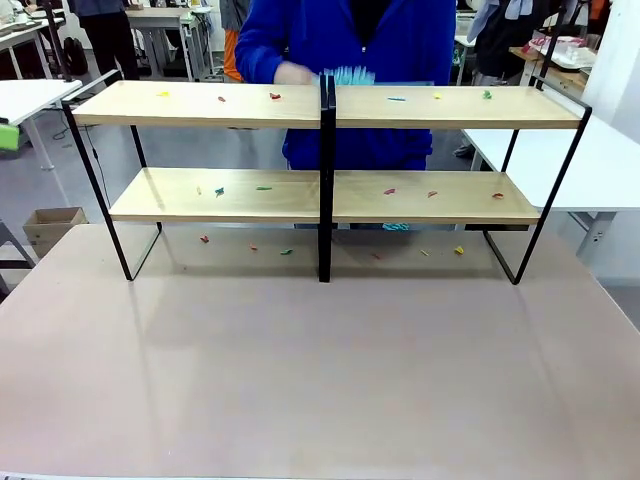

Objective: Clean the shelves.
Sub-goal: Pick up the Duster when the human hands it over.

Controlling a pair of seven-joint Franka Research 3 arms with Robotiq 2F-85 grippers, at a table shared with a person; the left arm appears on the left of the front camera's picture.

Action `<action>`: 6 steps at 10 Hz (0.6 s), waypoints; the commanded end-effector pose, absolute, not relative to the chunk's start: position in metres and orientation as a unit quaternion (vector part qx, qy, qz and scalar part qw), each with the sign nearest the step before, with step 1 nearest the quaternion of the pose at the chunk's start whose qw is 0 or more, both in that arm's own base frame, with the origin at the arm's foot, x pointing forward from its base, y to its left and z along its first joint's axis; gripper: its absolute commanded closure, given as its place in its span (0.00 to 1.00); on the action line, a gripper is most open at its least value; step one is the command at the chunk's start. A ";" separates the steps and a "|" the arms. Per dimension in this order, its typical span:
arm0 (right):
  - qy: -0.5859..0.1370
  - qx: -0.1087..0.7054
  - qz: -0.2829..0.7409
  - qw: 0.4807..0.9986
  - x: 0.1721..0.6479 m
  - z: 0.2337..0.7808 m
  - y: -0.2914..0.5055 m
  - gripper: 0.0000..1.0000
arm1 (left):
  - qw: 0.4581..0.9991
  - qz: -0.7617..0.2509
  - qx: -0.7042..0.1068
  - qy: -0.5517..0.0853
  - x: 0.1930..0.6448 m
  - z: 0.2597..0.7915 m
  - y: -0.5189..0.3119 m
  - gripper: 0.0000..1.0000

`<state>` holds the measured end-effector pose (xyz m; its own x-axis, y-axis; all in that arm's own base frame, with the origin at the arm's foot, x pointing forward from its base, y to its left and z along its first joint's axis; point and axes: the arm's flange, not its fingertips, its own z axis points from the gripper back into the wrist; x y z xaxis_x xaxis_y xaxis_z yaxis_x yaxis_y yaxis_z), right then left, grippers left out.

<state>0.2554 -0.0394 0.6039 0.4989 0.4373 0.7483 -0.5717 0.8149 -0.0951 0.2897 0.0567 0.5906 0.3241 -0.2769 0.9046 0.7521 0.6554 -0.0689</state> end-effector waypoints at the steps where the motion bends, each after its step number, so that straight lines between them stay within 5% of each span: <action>1: -0.415 0.089 0.310 0.851 0.230 0.513 -0.015 0.00 | 0.757 -0.324 -0.213 -0.525 0.217 0.497 0.000 0.00; 6: -0.415 0.100 0.322 0.845 0.236 0.508 -0.013 0.00 | 0.735 -0.338 -0.201 -0.552 0.216 0.508 -0.010 0.00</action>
